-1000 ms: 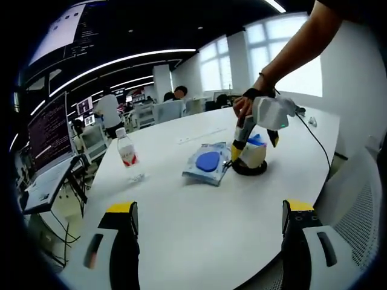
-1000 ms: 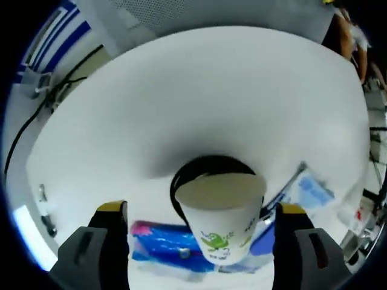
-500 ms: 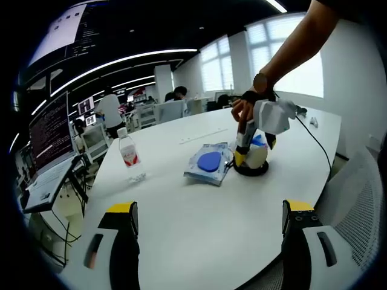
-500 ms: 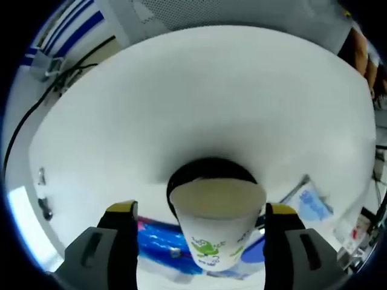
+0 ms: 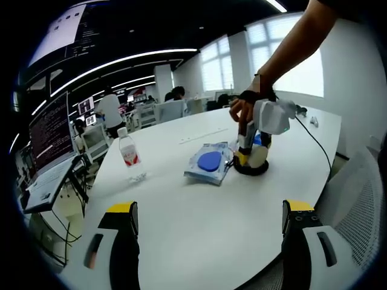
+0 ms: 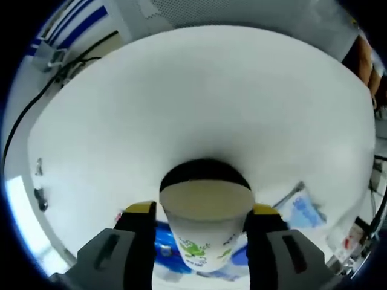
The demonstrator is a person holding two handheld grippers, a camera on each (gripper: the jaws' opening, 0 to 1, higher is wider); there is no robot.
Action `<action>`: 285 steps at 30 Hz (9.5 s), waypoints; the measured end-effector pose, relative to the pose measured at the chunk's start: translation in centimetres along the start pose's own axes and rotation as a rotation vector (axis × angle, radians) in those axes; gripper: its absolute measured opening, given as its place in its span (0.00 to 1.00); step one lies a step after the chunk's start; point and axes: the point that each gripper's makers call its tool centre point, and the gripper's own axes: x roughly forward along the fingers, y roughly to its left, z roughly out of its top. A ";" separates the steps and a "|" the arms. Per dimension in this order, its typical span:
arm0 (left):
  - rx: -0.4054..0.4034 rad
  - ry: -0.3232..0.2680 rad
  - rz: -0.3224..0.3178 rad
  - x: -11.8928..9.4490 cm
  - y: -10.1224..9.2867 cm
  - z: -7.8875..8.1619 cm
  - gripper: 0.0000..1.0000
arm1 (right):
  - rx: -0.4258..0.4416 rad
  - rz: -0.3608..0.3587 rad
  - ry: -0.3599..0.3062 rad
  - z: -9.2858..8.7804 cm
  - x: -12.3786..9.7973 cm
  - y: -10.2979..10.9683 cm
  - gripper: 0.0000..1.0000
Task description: Arrange the tabletop items into an orderly group along one side of the table until the central work area is clear of visible clutter.
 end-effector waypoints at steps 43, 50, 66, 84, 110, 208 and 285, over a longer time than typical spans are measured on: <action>-0.023 -0.009 -0.001 -0.1 0.0 0.2 1.00 | 0.511 -0.346 -0.154 -1.4 -5.2 -7.1 0.42; -0.023 -0.007 -0.003 -0.1 0.0 0.1 1.00 | 0.697 -0.462 -0.222 -2.8 -7.0 -9.3 0.42; -0.035 -0.008 0.000 -0.1 0.2 0.1 1.00 | 1.006 -0.662 -0.397 -4.0 -8.9 -12.3 0.41; -0.041 -0.008 -0.003 -0.1 0.2 0.2 1.00 | 1.447 -0.878 -0.718 -6.4 -11.2 -15.7 0.41; -0.041 0.003 -0.002 -0.1 0.1 -0.1 1.00 | 1.783 -1.074 -0.988 -11.5 -12.5 -21.5 0.40; -0.096 0.039 0.022 0.1 0.9 -0.9 1.00 | 2.094 -1.121 -0.864 -20.0 -3.4 -28.0 0.47; -0.008 0.060 -0.073 0.5 -1.3 -0.8 1.00 | 2.308 -1.180 -0.985 -3.7 -7.1 -6.1 1.00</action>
